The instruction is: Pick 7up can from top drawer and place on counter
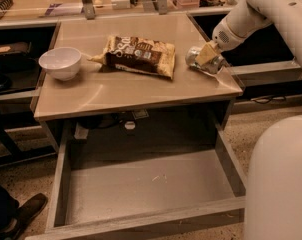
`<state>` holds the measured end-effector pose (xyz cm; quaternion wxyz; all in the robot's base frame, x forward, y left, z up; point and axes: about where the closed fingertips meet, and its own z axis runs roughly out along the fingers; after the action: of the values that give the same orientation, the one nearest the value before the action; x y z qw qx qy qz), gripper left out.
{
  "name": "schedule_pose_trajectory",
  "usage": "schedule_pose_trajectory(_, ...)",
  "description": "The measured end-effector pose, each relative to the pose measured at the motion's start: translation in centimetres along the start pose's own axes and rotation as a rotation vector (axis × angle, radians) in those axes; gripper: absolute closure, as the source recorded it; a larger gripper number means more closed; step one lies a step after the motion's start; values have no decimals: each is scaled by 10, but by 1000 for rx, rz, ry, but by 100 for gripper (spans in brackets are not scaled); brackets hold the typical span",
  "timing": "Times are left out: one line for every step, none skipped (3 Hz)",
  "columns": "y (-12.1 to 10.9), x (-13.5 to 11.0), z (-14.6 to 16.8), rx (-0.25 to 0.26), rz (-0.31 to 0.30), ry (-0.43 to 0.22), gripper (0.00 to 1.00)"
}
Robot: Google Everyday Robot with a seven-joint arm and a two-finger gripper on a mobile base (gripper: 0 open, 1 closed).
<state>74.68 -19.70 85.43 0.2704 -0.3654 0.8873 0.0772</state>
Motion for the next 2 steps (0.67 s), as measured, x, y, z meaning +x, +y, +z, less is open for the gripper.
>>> schedule_pose_trajectory(0, 0, 0, 0, 0, 0, 11)
schedule_pose_trajectory(0, 0, 0, 0, 0, 0, 0)
